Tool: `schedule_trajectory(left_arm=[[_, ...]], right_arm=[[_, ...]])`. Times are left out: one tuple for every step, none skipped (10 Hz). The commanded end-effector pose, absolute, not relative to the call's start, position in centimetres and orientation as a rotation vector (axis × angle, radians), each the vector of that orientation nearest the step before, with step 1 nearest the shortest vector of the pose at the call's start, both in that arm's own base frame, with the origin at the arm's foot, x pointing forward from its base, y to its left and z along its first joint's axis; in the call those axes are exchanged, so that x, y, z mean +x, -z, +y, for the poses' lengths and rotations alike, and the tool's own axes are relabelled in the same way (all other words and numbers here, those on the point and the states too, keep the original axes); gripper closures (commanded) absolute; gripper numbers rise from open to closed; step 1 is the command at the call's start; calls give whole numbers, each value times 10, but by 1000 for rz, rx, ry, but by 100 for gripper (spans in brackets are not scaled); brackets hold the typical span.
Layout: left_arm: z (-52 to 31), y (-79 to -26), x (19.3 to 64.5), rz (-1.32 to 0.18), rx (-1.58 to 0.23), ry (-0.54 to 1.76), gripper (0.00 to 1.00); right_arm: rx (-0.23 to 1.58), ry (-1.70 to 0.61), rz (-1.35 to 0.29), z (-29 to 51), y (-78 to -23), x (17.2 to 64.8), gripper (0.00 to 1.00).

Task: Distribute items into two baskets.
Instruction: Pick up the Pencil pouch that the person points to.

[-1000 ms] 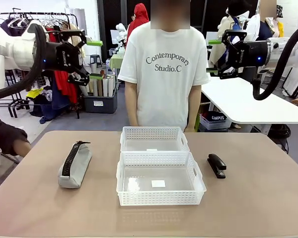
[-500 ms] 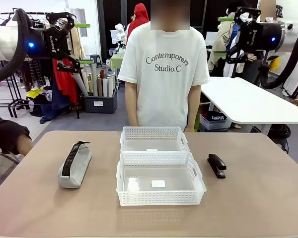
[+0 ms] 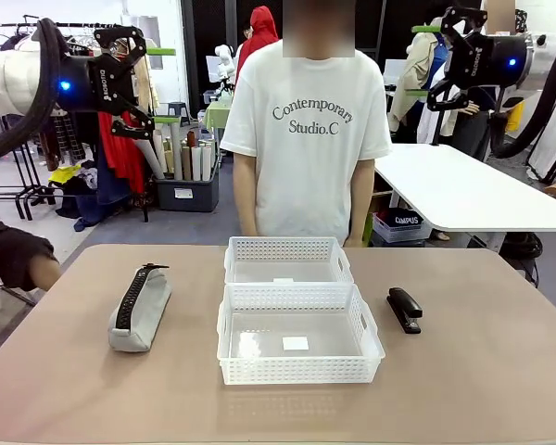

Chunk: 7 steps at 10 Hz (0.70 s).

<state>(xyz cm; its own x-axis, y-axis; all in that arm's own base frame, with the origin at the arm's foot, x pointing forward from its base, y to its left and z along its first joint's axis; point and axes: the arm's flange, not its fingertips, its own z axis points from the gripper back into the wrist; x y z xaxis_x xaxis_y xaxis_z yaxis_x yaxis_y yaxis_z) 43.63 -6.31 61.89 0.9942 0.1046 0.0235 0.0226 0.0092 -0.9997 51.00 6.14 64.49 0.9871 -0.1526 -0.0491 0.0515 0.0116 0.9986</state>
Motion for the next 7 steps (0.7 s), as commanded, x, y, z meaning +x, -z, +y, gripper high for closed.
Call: schedule_trajectory(left_arm=[[-63, -619, 436, -101, -1561, -64, 0], [-63, -619, 436, -101, -1561, -64, 0], [-63, -619, 436, -101, -1561, -64, 0], [-63, -619, 436, -101, -1561, -64, 0], [-63, -619, 436, -101, -1561, -64, 0], [-63, -619, 436, -101, -1561, -64, 0], [-63, -619, 436, -101, -1561, -64, 0]], right_arm=[[1558, 154, -89, 61, -651, 505, 0], [1558, 154, -89, 61, -651, 505, 0], [1558, 154, -89, 61, -651, 505, 0], [1558, 154, -89, 61, -651, 505, 0], [1558, 154, -89, 61, -651, 505, 0], [1558, 154, -89, 61, -651, 505, 0], [1558, 154, -89, 61, -651, 505, 0]])
